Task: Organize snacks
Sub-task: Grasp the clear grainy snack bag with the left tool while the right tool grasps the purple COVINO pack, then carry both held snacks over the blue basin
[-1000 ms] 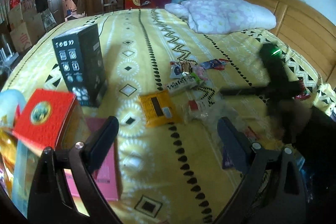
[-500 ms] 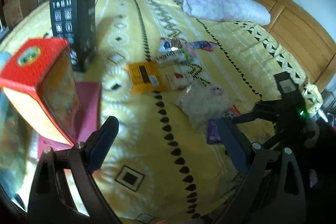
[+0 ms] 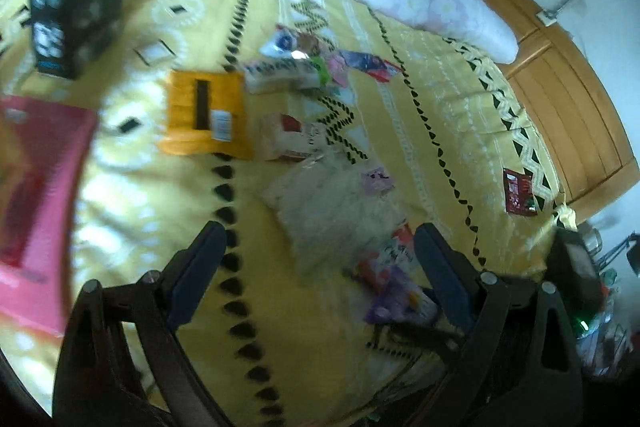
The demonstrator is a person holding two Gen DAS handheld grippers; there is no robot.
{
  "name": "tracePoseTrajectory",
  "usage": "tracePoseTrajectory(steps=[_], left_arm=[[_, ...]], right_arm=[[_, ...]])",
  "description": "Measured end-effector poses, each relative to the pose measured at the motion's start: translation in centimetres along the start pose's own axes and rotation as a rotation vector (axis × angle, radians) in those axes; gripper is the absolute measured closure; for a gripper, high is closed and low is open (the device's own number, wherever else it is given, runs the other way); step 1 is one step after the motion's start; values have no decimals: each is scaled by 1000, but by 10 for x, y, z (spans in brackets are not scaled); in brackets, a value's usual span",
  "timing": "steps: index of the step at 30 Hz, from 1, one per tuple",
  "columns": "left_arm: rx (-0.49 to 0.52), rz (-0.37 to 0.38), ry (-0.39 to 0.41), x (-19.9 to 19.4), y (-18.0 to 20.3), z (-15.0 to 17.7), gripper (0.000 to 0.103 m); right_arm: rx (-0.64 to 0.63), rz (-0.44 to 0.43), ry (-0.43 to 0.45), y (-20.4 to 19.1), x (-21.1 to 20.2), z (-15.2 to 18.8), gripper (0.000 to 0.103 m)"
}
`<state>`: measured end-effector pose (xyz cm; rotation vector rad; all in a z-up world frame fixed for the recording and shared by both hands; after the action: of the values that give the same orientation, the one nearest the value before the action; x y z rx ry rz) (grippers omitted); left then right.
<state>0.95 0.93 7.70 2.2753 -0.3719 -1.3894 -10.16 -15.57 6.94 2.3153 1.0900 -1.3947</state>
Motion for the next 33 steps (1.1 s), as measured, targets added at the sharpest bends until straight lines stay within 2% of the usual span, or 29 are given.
tracePoseTrajectory(steps=[2,5,8,10,11,15,16,17,18,20,23,25,26,28,30,32,33], left_arm=[[-16,22,-31,20,8,-2,7],[-19,-7,-45,39,16,-1,7],[-51,-46,-53,55,16,1,7],[-69,-79,-49,63,11,3,7],[-77,-90,-56,68,7,4,9],[-73,-89,-47,66,-4,8,25],[-61,-95,-41,64,-4,7,32],[-46,-106,-34,62,-5,7,47],[-39,-119,-30,61,-5,7,57],[-29,-128,-27,58,-9,7,62],[10,-149,-38,61,-7,9,61],[11,-159,-34,66,-4,7,55],[-9,-155,-26,66,-6,7,45],[-21,-146,-16,68,-8,7,45],[21,-168,-15,68,-4,9,57],[44,-175,-3,62,-1,11,72],[54,-178,9,58,2,11,75]], right_arm=[[61,48,35,10,-14,8,67],[228,108,82,38,-31,19,67],[336,174,77,62,-37,32,66],[376,178,60,72,-33,39,56],[381,174,49,74,-30,41,52],[382,161,32,76,-21,41,51],[378,161,31,76,-20,40,51],[371,163,28,75,-19,41,51],[359,165,16,75,-16,39,51],[337,182,0,73,-13,38,53],[326,195,-10,73,-10,42,62],[340,194,-19,75,-8,43,62],[342,198,-21,75,-7,42,62],[346,197,-22,75,-7,42,61],[362,195,-8,76,-9,43,65],[385,178,14,78,-15,45,74],[392,173,31,77,-20,45,74]])
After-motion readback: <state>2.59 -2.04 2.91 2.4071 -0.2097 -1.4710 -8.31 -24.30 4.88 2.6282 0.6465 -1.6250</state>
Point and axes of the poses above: each gripper's, at about its wrist camera, not at the fingertips, and x roughly the way its jaws point, y to its right, z to its underside, the point moved 1 cm from there along x, roughly the way its jaws point, and after that the axes turned 3 degrees about -x, right-handed, at the moved point
